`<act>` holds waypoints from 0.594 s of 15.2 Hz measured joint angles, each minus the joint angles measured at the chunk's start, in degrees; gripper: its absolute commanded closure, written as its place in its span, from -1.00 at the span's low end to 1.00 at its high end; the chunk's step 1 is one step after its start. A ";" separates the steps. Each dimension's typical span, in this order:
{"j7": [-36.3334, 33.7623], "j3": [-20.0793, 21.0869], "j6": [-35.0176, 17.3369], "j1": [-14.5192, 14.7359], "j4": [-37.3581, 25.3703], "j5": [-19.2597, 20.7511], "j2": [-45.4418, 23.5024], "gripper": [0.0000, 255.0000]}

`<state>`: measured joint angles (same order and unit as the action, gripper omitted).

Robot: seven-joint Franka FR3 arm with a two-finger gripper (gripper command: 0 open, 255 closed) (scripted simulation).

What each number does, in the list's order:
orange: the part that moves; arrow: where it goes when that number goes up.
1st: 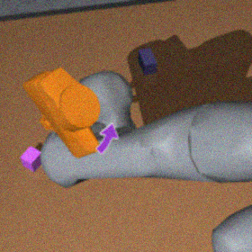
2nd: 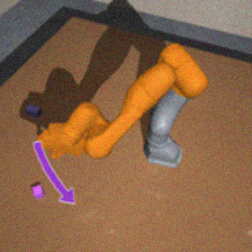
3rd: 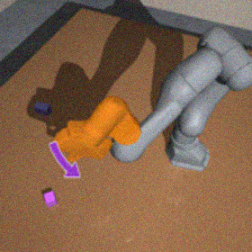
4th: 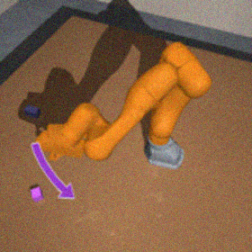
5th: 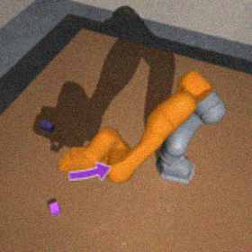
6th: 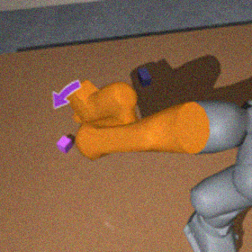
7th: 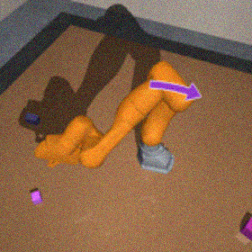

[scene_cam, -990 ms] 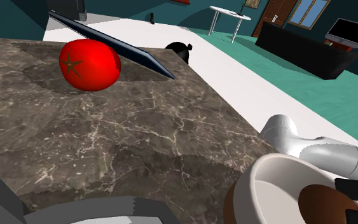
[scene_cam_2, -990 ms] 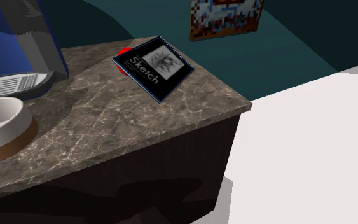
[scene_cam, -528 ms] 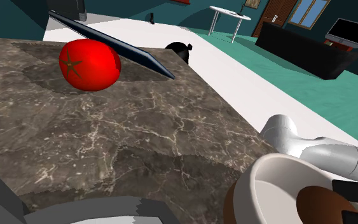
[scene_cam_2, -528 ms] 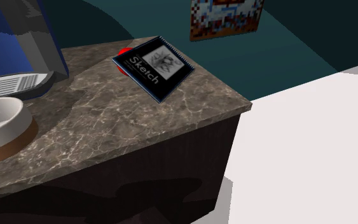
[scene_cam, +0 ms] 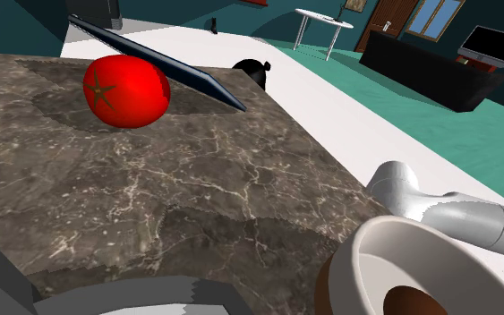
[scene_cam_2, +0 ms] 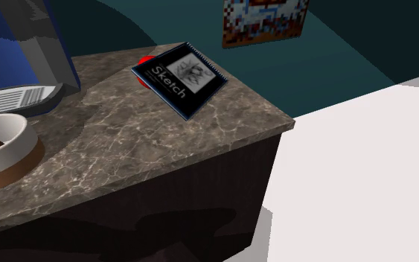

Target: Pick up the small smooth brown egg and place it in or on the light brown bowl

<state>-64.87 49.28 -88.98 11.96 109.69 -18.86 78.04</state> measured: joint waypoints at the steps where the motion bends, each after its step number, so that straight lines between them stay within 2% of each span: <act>1: -0.21 -0.34 1.63 -0.50 -2.51 0.41 -0.81 -1.00; 3: -0.72 -0.57 3.89 -0.94 -5.65 0.76 -1.60 -1.00; 9: -0.83 -0.74 4.65 -0.83 -6.33 0.91 -1.66 -1.00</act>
